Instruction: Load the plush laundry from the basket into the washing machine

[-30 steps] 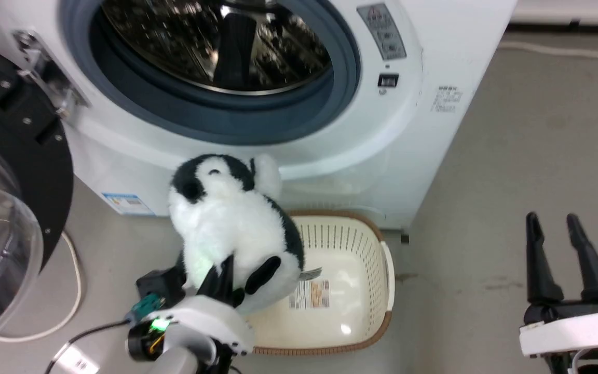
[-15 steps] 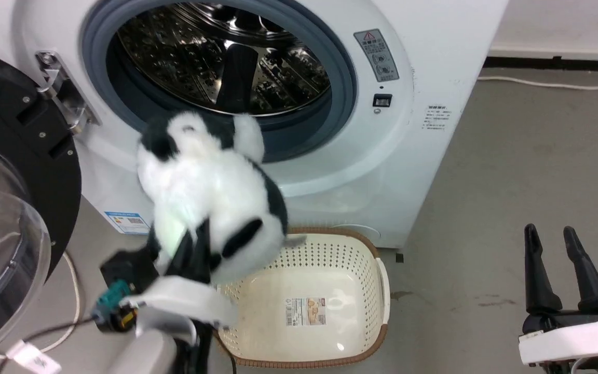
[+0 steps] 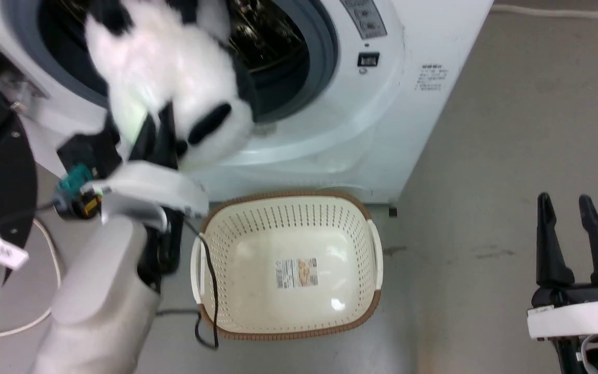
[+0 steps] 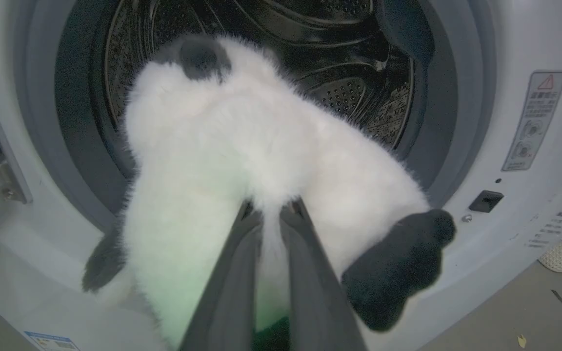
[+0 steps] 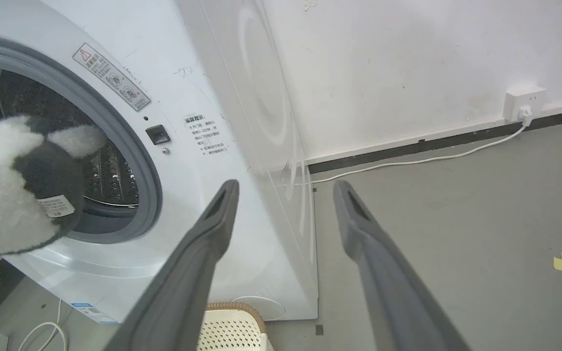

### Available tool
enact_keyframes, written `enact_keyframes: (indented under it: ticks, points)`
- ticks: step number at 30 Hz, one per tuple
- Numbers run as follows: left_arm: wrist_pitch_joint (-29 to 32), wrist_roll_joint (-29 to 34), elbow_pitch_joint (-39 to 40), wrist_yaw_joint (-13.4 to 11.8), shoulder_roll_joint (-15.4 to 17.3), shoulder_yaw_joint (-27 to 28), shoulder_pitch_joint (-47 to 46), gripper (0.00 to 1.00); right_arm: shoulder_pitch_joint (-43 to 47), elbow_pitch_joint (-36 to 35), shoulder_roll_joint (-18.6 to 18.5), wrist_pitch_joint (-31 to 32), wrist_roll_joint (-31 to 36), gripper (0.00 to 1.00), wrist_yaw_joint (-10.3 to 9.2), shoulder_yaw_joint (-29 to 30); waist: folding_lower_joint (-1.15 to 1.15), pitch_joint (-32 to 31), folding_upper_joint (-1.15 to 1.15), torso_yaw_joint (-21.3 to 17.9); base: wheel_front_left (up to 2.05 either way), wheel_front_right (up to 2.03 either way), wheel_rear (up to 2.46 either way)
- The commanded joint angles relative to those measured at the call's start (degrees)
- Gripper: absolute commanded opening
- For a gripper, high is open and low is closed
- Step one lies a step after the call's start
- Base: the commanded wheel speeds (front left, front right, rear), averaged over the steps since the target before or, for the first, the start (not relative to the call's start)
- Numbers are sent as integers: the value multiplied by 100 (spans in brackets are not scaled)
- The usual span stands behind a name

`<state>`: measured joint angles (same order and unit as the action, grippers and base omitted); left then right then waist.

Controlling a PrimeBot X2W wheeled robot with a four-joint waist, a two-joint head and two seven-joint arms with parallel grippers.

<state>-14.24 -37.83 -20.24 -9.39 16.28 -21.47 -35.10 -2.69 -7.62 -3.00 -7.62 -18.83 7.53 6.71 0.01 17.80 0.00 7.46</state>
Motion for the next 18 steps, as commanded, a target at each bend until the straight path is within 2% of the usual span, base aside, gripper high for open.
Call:
enact_keyframes:
  ticks: [1, 10, 11, 18]
  points:
    - [-63, 53, -49, 27, -22, 39, -192, 0, -99, -37, 12, 7, 27, 100, -4, -3, -1, 244, 0, -106, 0, 0, 0]
    - [-74, 387, -646, 74, -57, 503, -1516, 0, -420, -238, 13, 71, 98, 100, -4, -4, -1, 1175, 0, -379, 0, 0, 0]
    - [-74, 490, -774, 92, -33, 654, -1907, 0, -451, -280, 13, 77, 124, 100, -4, 49, -1, 1437, 0, -452, 0, 0, 0]
    - [-70, 602, -1215, 138, 188, 819, -2766, 0, -570, -461, 13, 81, 164, 100, -4, 76, -1, 2036, 0, -634, 0, 0, 0]
